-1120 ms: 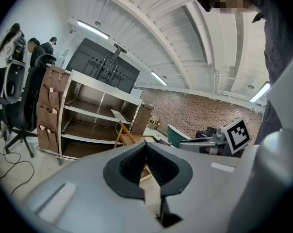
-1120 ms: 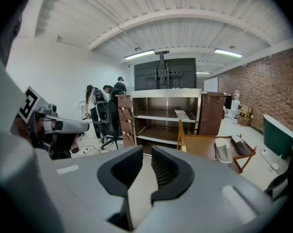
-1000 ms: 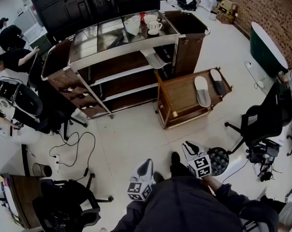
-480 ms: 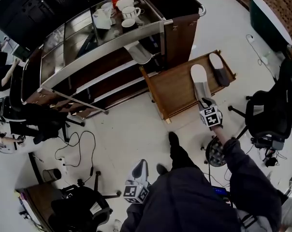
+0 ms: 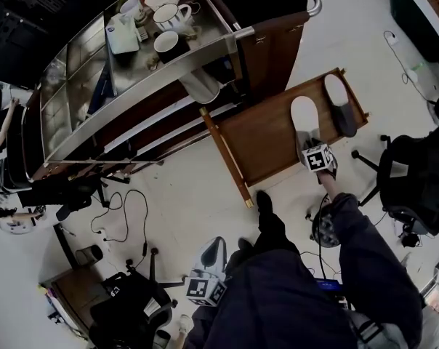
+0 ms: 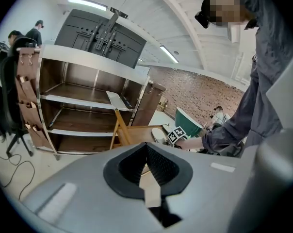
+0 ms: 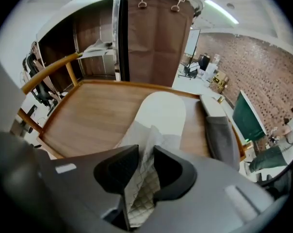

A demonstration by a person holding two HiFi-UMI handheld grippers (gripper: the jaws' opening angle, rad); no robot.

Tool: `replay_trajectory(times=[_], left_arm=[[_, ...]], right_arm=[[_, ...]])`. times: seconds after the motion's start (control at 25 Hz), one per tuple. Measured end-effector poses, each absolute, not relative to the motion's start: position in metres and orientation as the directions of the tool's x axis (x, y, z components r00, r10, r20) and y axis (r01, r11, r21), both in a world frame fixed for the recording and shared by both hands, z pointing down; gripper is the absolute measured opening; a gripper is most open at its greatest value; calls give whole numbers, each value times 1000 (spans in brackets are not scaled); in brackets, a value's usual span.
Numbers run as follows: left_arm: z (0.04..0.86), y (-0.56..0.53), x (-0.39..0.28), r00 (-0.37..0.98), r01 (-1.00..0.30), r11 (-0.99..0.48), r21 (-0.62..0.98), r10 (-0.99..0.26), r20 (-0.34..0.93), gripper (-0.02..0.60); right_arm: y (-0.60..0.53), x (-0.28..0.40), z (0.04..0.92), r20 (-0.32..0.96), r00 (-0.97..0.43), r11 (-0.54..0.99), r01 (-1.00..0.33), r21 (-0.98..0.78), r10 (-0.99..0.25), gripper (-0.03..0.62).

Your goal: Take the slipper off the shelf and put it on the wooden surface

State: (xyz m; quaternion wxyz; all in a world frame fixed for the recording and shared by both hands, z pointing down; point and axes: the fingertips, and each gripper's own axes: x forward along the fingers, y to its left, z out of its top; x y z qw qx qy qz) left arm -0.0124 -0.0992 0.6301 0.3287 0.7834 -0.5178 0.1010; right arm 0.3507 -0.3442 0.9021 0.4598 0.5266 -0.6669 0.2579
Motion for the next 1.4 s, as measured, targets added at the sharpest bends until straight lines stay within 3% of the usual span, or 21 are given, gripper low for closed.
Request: replay_trajectory(times=[0.16, 0.28, 0.52, 0.76, 1.0, 1.2, 1.4], left_arm=[[631, -115, -4, 460, -871, -258, 418, -726, 510, 12], [634, -122, -3, 478, -862, -275, 426, -722, 500, 12], [632, -140, -16, 501, -841, -291, 457, -739, 451, 12], [623, -168, -78, 502, -830, -314, 460, -781, 371, 12], [605, -181, -166, 423, -857, -265, 442, -851, 311, 12], [604, -158, -237, 310, -885, -142, 444, -890, 334, 12], [617, -114, -289, 183, -884, 22, 466, -902, 390, 12]], right_arm=[[-343, 351, 909, 892, -47, 304, -947, 102, -449, 62], [-354, 342, 878, 851, -74, 308, -945, 106, -520, 16], [-349, 290, 797, 770, -212, 361, -932, 25, -601, 11], [-347, 151, 711, 698, -421, 531, -845, -69, -579, 11], [-415, -18, 685, 664, -555, 616, -768, -177, -501, 11], [-495, -124, 710, 702, -522, 570, -797, -199, -485, 11], [-558, -175, 743, 730, -423, 490, -861, -139, -536, 11]])
